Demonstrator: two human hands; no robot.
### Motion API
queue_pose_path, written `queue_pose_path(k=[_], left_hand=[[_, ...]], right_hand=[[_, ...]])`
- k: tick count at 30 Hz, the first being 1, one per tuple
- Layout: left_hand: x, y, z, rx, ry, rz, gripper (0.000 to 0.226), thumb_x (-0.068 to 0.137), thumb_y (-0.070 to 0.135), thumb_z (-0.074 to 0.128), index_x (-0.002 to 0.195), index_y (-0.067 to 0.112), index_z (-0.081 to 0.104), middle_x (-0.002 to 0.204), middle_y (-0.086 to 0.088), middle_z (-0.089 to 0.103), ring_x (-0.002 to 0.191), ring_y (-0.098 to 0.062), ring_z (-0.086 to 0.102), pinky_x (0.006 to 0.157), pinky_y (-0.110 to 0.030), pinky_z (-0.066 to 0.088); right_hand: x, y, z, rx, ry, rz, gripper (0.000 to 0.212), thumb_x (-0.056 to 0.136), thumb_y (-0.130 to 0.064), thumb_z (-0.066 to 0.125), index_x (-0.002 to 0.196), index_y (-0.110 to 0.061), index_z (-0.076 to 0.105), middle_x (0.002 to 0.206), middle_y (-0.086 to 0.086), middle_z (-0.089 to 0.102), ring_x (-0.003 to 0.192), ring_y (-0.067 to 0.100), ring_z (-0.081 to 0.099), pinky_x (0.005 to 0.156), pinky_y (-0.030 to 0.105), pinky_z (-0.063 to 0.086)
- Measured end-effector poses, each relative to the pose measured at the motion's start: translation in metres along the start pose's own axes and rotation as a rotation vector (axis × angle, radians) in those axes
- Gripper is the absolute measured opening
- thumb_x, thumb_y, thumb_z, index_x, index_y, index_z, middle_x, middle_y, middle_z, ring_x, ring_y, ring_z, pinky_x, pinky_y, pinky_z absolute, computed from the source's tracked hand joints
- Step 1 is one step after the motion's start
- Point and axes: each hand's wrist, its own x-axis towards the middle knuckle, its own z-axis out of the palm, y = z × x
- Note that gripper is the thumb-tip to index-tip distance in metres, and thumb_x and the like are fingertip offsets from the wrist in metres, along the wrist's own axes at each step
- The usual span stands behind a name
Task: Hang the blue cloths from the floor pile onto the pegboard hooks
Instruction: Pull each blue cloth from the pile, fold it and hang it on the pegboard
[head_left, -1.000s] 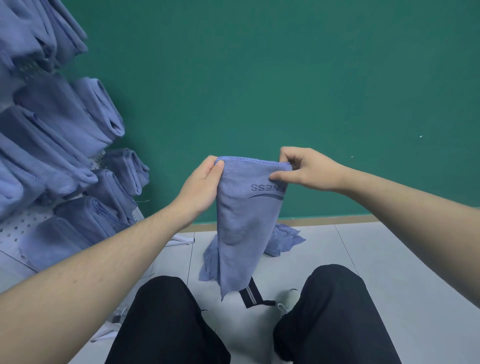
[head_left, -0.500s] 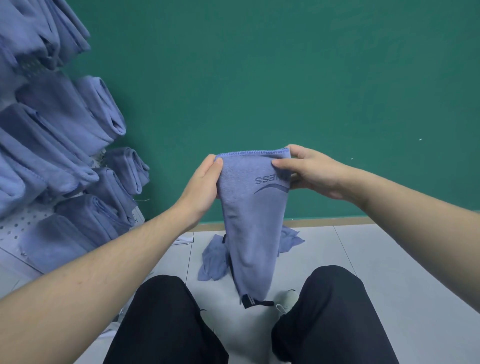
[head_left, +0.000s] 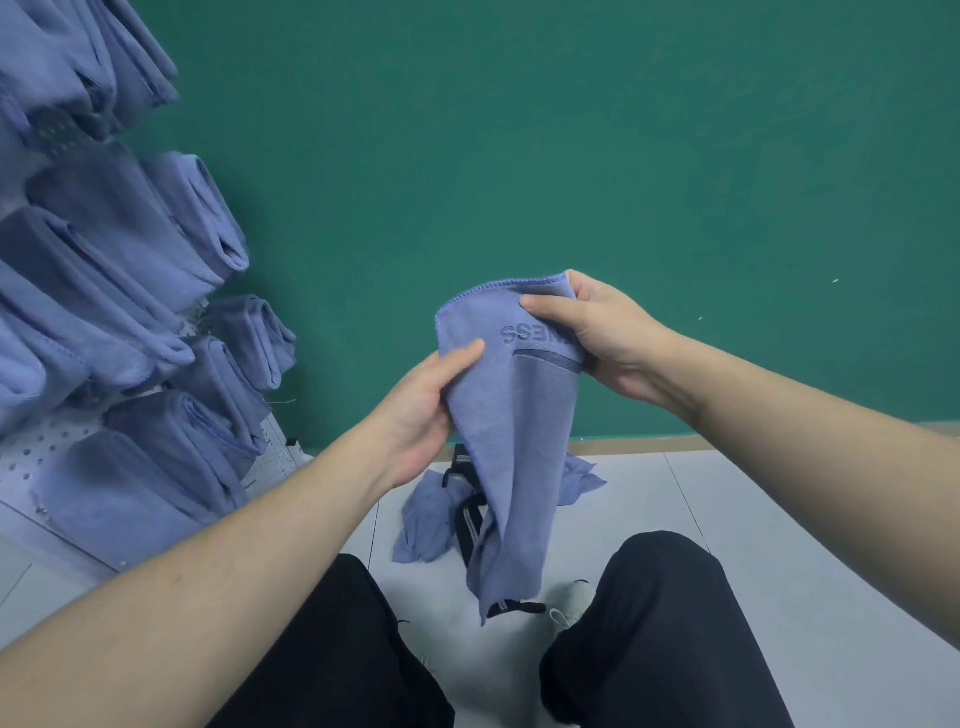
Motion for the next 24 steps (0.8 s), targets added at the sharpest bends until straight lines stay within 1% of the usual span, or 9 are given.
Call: queue_pose_path(k=[3,6,7,11,13,15,18,21,24], left_hand=[[-0.002,-0.01,0.003,0.051,0.04,0.031,0.035,0.1,0.023,0.055,0.134,0.015,0.059,0.128,-0.003,0.069,0.12,-0.02,0.064,0.098,-0.037,0.051],[-0.003,-0.011,0.011,0.043,0.095,0.071,0.032,0.105,0.023,0.049,0.133,0.014,0.059,0.126,-0.004,0.07,0.118,-0.021,0.066,0.092,-0.037,0.054],[-0.003,-0.01,0.014,0.032,0.109,0.079,0.03,0.106,0.024,0.047,0.132,0.015,0.059,0.125,-0.003,0.071,0.117,-0.021,0.067,0.093,-0.039,0.054],[0.002,-0.003,0.022,-0.012,0.14,0.091,0.028,0.107,0.024,0.045,0.132,0.018,0.057,0.121,-0.001,0.073,0.112,-0.018,0.069,0.094,-0.042,0.056],[0.005,0.001,0.025,-0.013,0.154,0.105,0.028,0.108,0.024,0.044,0.133,0.018,0.056,0.122,-0.001,0.072,0.112,-0.017,0.069,0.094,-0.039,0.057],[0.009,0.004,0.025,-0.022,0.176,0.111,0.029,0.108,0.026,0.044,0.133,0.016,0.055,0.123,-0.004,0.072,0.112,-0.017,0.069,0.094,-0.037,0.057],[0.015,0.008,0.021,-0.037,0.223,0.089,0.03,0.107,0.029,0.046,0.131,0.013,0.055,0.121,-0.007,0.072,0.109,-0.018,0.071,0.087,-0.033,0.059],[0.017,0.008,0.014,-0.078,0.279,0.071,0.024,0.105,0.029,0.052,0.121,0.013,0.06,0.111,-0.004,0.075,0.098,-0.014,0.073,0.08,-0.03,0.059],[0.014,0.004,0.004,-0.031,0.255,0.036,0.03,0.101,0.042,0.055,0.118,0.018,0.06,0.105,-0.001,0.074,0.091,-0.012,0.071,0.077,-0.029,0.056]], right_hand=[[0.0,0.0,-0.002,0.002,0.008,0.01,0.018,0.091,-0.019,0.069,0.101,-0.02,0.054,0.103,0.009,0.065,0.093,0.021,0.058,0.079,0.037,0.047],[-0.001,0.002,-0.004,-0.039,0.057,0.014,0.022,0.088,-0.022,0.071,0.103,-0.016,0.056,0.105,0.01,0.068,0.093,0.021,0.064,0.095,0.046,0.052],[-0.002,0.002,-0.003,-0.053,0.088,0.008,0.022,0.089,-0.023,0.071,0.102,-0.015,0.057,0.105,0.009,0.069,0.091,0.02,0.065,0.096,0.046,0.053],[-0.01,0.003,0.002,0.047,0.185,0.02,0.019,0.092,-0.031,0.072,0.1,-0.016,0.064,0.095,0.002,0.076,0.083,0.015,0.073,0.08,0.033,0.059],[-0.014,0.008,0.003,0.138,0.121,0.106,0.037,0.092,-0.044,0.068,0.111,-0.013,0.07,0.103,0.004,0.078,0.094,0.018,0.075,0.088,0.034,0.058],[-0.019,0.016,0.002,0.164,0.018,0.186,0.049,0.094,-0.05,0.058,0.122,-0.012,0.07,0.114,0.006,0.075,0.107,0.02,0.072,0.097,0.036,0.054],[-0.021,0.04,-0.003,0.084,-0.02,0.205,0.04,0.096,-0.038,0.056,0.126,-0.014,0.068,0.12,0.005,0.073,0.115,0.023,0.068,0.106,0.044,0.047],[-0.021,0.052,-0.004,-0.048,0.104,0.083,0.02,0.097,-0.027,0.061,0.113,-0.02,0.072,0.111,0.001,0.076,0.1,0.018,0.07,0.093,0.042,0.051],[-0.02,0.049,0.002,-0.011,0.165,0.061,0.018,0.099,-0.028,0.059,0.112,-0.024,0.071,0.106,-0.006,0.077,0.1,0.014,0.072,0.082,0.035,0.054]])
